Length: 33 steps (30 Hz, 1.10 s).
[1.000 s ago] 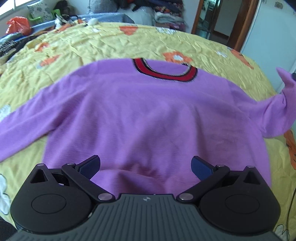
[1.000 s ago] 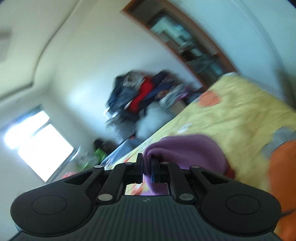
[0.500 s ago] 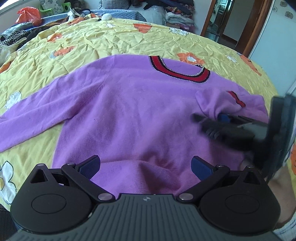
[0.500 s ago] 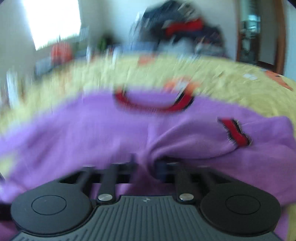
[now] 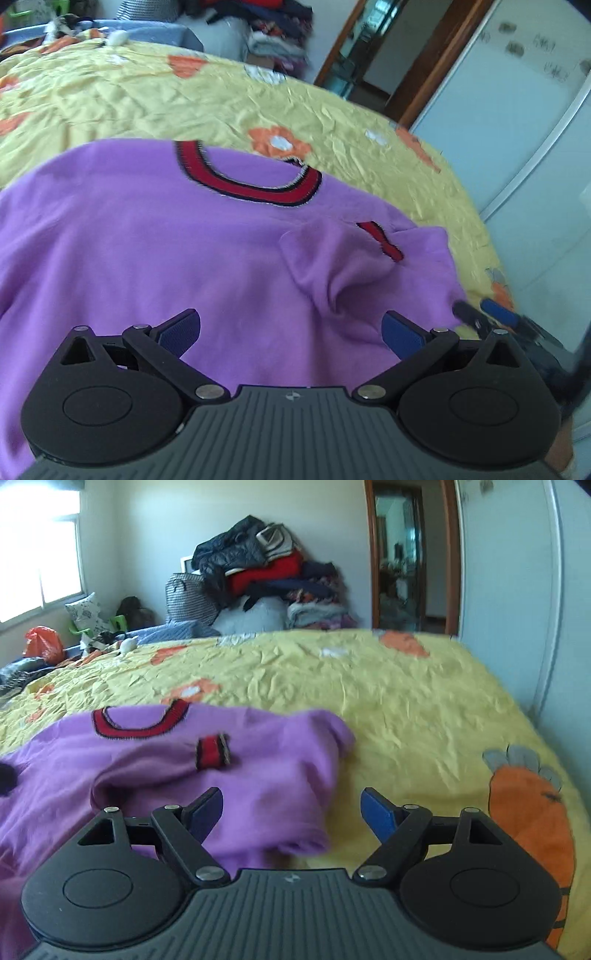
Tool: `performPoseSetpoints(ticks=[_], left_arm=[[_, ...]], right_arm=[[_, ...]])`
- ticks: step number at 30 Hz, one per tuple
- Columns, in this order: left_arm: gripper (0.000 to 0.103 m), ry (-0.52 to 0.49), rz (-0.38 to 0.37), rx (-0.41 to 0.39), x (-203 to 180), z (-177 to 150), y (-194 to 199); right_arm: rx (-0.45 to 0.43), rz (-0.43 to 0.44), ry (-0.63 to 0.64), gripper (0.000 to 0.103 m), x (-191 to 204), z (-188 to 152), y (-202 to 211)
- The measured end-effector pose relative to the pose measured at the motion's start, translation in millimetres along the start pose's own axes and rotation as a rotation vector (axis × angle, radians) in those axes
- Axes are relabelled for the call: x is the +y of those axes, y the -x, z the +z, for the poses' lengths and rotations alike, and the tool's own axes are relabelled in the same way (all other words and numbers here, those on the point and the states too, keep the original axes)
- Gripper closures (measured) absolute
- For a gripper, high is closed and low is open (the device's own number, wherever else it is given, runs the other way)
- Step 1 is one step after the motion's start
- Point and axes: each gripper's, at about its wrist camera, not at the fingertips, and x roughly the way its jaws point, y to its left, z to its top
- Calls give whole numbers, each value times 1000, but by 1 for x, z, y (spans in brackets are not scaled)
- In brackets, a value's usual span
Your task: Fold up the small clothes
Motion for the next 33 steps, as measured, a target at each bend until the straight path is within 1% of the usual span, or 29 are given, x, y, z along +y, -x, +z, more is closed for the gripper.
performPoseSetpoints(ticks=[1,2,3,5,7,8,9,11,12,13,15,16,17,18,19,20,21,22,23,24,25,27,28,30,31,32,33], left_arm=[[0,-38,32,9,-9,5,-11],[1,-89,50,-1,-19,9,-20],[2,-160,75,-20,-32,13,-28],[3,-327,153,-55,-61,17,-43],[11,-493,233,-87,-90,15,-61],[21,-563,267,-96,-102,13,-71],[25,-619,296,-107,-110,12,-81],[28,-739,350,-138,-128,8,-100],[30,-795,386,-137,-135,5,-110],[30,-851,414,-127,-142,2,-122],[28,-952,427,-113,-152,-4,-130],[22,-987,410,-125,-156,-6,-126],[3,-1004,371,-143,-159,-8,-119],[0,-1007,307,-168,-160,-9,-110],[0,-1008,246,-168,-161,-8,-105],[0,-1004,214,-165,-162,-8,-102],[0,-1006,203,-176,-161,-8,-103],[0,-1019,229,-174,-160,-8,-110],[5,-1034,265,-162,-158,-8,-119],[23,-1029,277,-149,-155,-6,-126],[29,-999,278,-137,-151,-2,-131],[48,-914,268,-116,-141,8,-135],[53,-898,265,-97,-139,10,-138],[60,-882,230,-85,-135,15,-139],[71,-867,221,-77,-133,20,-138],[89,-829,239,-74,-131,24,-137],[89,-783,240,-86,-126,31,-133]], right_arm=[[1,6,-12,21,-3,-1,-3],[-3,10,-24,21,-3,-2,-6],[-3,21,-37,21,-2,-6,-3],[-11,29,-62,21,2,-7,-7],[-6,37,-75,21,4,-8,-11],[-5,29,-80,21,5,-9,-12],[-4,14,-83,21,5,-9,-13],[-3,24,-85,21,3,-10,-14],[-4,21,-90,21,2,-10,-14],[-4,20,-88,21,1,-11,-13],[-11,22,-89,21,0,-10,-10],[-19,18,-85,21,0,-10,-8],[-25,16,-82,21,-1,-9,-5],[-29,15,-84,21,-3,-9,-4],[-31,19,-90,20,-4,-9,-3],[-30,22,-92,20,-6,-9,-3],[-28,22,-91,20,-6,-9,-3],[-29,24,-91,20,-6,-10,-2],[-29,29,-94,20,-6,-11,-2],[-30,31,-99,20,-7,-12,-2],[-32,31,-104,20,-7,-12,-1],[-29,33,-111,20,-8,-13,0],[-27,33,-118,20,-9,-14,0],[-26,39,-128,20,-11,-14,1],[-28,40,-125,20,-11,-14,1],[-37,39,-121,20,-10,-14,2],[-50,45,-120,20,-10,-14,4]])
